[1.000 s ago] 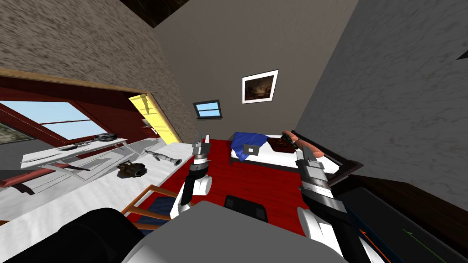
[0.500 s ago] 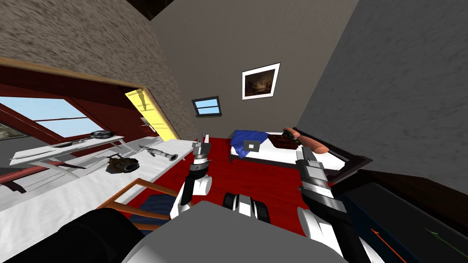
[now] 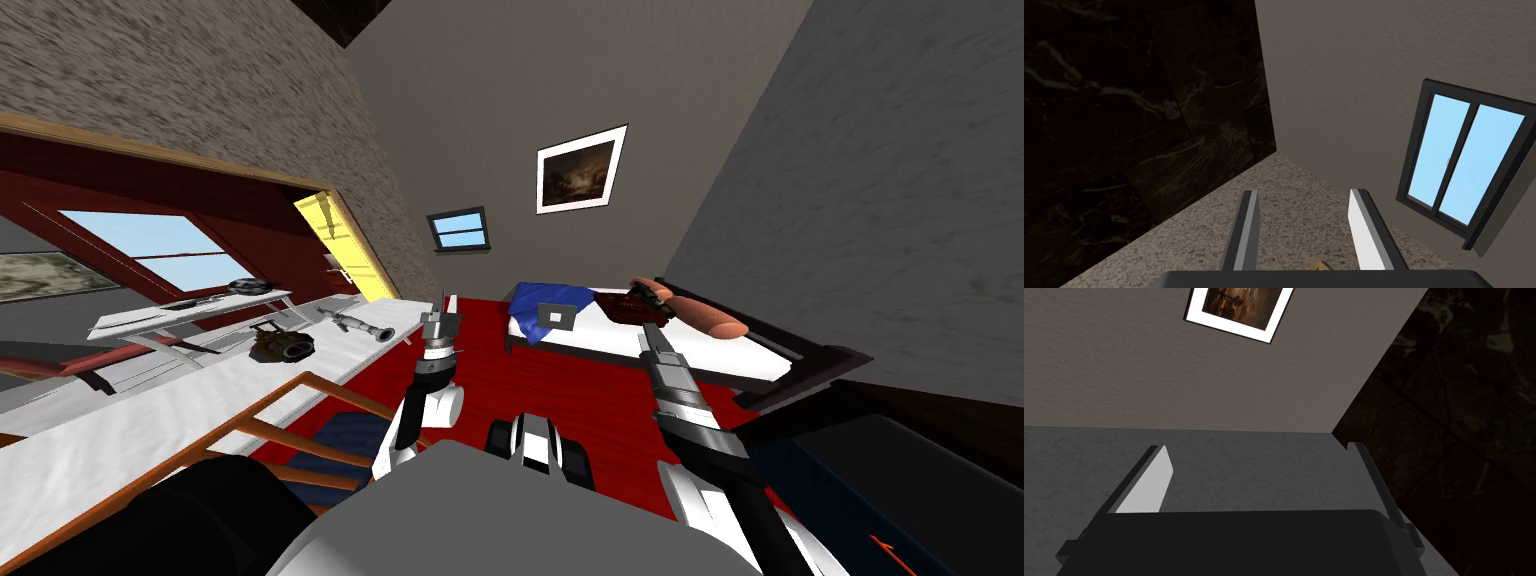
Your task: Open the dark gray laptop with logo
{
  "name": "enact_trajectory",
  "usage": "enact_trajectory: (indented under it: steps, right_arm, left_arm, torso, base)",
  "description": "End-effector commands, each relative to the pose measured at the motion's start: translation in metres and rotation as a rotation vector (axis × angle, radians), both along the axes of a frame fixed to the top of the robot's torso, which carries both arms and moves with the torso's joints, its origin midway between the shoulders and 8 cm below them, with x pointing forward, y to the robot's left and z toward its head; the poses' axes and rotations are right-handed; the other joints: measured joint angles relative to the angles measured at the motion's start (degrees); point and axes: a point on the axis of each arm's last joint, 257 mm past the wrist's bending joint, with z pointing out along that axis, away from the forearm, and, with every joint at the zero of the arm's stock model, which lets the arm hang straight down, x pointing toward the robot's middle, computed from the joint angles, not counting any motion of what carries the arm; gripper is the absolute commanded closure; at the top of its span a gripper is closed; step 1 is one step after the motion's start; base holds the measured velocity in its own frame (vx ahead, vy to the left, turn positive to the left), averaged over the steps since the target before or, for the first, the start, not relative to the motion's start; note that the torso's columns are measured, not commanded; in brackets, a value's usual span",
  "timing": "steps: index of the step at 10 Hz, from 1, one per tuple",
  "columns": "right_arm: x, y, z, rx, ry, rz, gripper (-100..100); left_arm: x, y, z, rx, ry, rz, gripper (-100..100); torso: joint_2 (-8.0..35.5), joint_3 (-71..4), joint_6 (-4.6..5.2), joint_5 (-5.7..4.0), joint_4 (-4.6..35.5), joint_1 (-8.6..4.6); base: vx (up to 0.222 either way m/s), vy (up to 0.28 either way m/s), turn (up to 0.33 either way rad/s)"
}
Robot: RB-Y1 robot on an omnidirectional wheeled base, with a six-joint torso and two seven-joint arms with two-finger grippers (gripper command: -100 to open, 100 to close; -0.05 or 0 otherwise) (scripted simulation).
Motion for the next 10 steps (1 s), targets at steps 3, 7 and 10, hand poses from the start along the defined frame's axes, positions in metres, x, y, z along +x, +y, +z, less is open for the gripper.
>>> enact_trajectory:
  steps: [3, 7, 10]
  right_arm:
    - [0.022, 0.006, -0.061, -0.165, 0.172, 0.022, -100]
    - [0.035, 0.002, -0.131, -0.340, 0.355, 0.020, -100]
    - [0.038, -0.005, -0.171, -0.442, 0.455, 0.015, -100]
  left_arm:
    - [0.000, 0.000, 0.000, 0.000, 0.000, 0.000, 0]
    - [0.000, 0.000, 0.000, 0.000, 0.000, 0.000, 0]
    - [0.000, 0.000, 0.000, 0.000, 0.000, 0.000, 0]
  torso:
    - [0.0, 0.0, 0.00, -0.01, 0.0, -0.04]
    - [0.1, 0.0, 0.00, 0.00, 0.0, 0.00]
    - [0.1, 0.0, 0.06, -0.02, 0.0, -0.10]
  base:
    - [0.016, 0.033, 0.209]
    - [0.024, 0.047, 0.264]
    - [0.028, 0.038, 0.197]
